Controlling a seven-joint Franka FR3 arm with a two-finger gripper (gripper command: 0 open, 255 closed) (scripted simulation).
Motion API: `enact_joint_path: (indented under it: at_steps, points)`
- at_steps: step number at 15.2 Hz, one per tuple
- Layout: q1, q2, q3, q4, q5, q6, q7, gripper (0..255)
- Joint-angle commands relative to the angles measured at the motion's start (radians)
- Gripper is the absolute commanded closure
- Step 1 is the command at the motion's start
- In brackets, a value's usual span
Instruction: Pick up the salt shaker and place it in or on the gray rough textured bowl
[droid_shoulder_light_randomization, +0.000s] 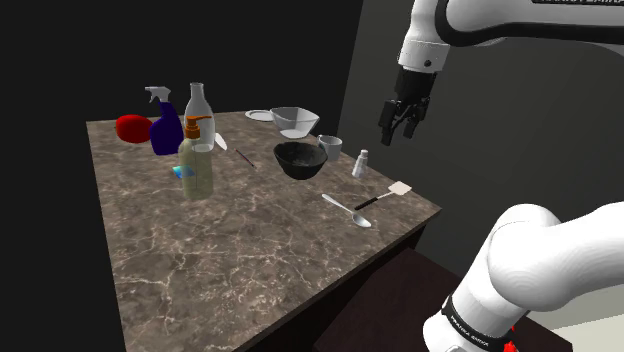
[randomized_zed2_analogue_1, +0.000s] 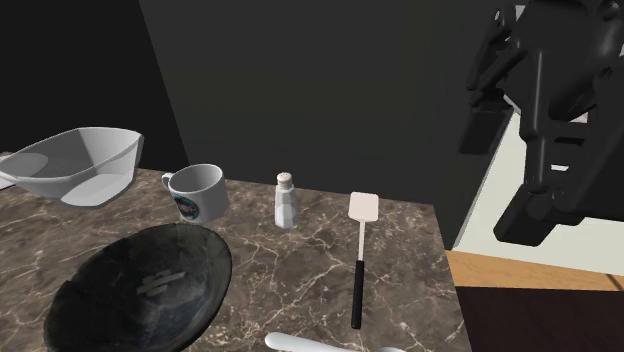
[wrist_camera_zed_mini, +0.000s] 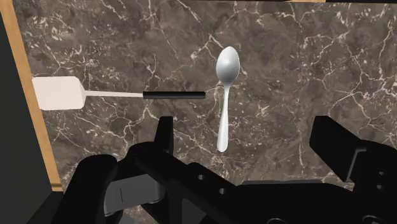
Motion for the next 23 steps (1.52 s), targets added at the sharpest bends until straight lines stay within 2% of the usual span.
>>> enact_joint_path:
  at_steps: [1, 7, 13, 18, 23]
  points:
    - [0.000, 0.000, 0.000, 0.000, 0.000, 0.000, 0.000, 0]
    - [-0.025, 0.159, -0.113, 0.038, -0.041, 0.128, -0.104, 0]
    - [-0.037, 0.350, -0.221, 0.122, -0.041, 0.240, -0.214, 0]
    - [-0.042, 0.530, -0.304, 0.226, 0.001, 0.313, -0.319, 0]
    - [-0.058, 0.728, -0.370, 0.362, 0.086, 0.357, -0.438, 0]
